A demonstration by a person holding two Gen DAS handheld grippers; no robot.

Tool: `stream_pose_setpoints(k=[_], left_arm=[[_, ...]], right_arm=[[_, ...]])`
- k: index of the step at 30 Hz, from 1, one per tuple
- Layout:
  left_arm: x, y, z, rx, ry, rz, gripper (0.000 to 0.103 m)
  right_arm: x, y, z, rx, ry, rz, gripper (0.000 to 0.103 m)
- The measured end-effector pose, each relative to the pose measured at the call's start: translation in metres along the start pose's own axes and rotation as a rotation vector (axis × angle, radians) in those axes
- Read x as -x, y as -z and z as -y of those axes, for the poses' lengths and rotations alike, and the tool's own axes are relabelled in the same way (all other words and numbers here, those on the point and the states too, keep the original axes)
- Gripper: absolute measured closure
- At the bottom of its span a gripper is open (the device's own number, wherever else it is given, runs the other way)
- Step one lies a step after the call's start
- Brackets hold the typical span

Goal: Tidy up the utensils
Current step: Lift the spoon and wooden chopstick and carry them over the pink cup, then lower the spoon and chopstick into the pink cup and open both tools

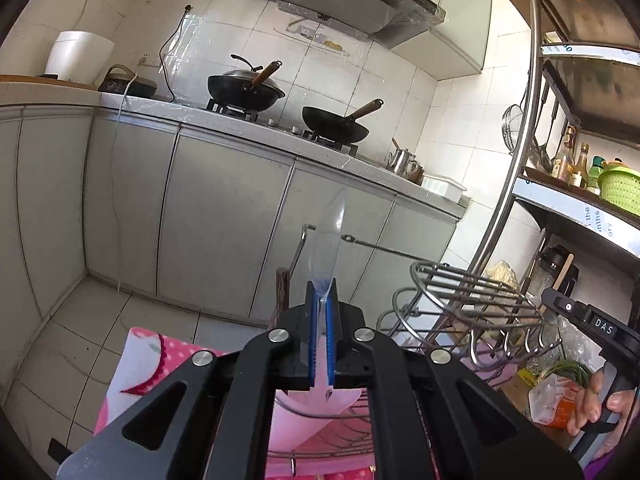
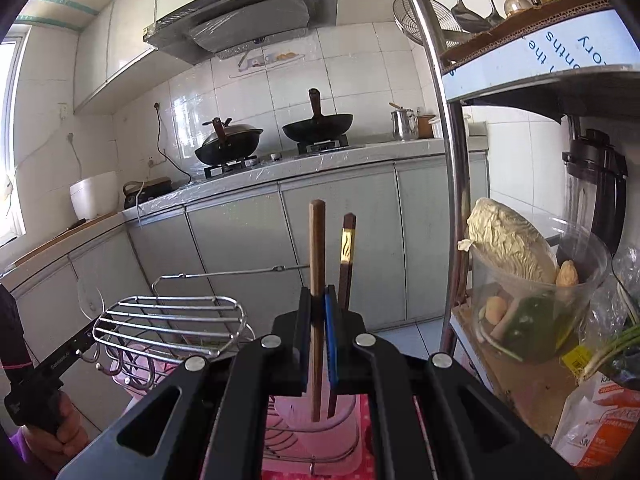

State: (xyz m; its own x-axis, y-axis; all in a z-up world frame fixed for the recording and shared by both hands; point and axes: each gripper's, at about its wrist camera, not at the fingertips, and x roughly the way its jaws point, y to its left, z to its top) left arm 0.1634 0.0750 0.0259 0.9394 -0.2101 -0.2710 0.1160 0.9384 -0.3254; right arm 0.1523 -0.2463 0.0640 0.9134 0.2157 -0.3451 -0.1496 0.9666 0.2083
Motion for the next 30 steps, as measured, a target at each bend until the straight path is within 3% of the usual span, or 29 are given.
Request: stream_pose_setpoints(k=[11, 14, 16, 17, 20, 23, 26, 30], left_arm=[[-0.008, 0.015, -0.013, 0.036, -0.064, -0.135, 0.1], [-0.007, 0.013, -0.012, 0.034, -0.074, -0.15, 0.099], [-0.007, 0.012, -0.011, 0.025, -0.081, -0.161, 0.097], [-0.006, 0.011, -0.01, 0.021, -0.081, -0.163, 0.095], [-0.002, 0.009, -0.006, 0.003, -0.084, -0.16, 0.088], [0.003, 0.008, -0.002, -0.015, -0.098, -0.147, 0.069], [0.008, 0.007, 0.0, -0.022, -0.103, -0.14, 0.065], [0.013, 0.005, 0.002, -0.027, -0.107, -0.145, 0.063]], right_arm=[[-0.007, 0.009, 0.0, -0.005, 0.008, -0.082, 0.095], [-0.01, 0.009, -0.001, -0.004, 0.005, -0.11, 0.09], [-0.009, 0.009, -0.001, -0.009, 0.002, -0.115, 0.078], [-0.009, 0.009, -0.001, -0.012, 0.002, -0.116, 0.073], [-0.006, 0.009, -0.002, -0.008, 0.004, -0.123, 0.073], [-0.003, 0.009, -0.002, -0.005, 0.006, -0.132, 0.071], [0.002, 0.009, -0.001, -0.009, 0.005, -0.125, 0.061], [0.008, 0.01, -0.001, -0.007, 0.005, -0.131, 0.061]])
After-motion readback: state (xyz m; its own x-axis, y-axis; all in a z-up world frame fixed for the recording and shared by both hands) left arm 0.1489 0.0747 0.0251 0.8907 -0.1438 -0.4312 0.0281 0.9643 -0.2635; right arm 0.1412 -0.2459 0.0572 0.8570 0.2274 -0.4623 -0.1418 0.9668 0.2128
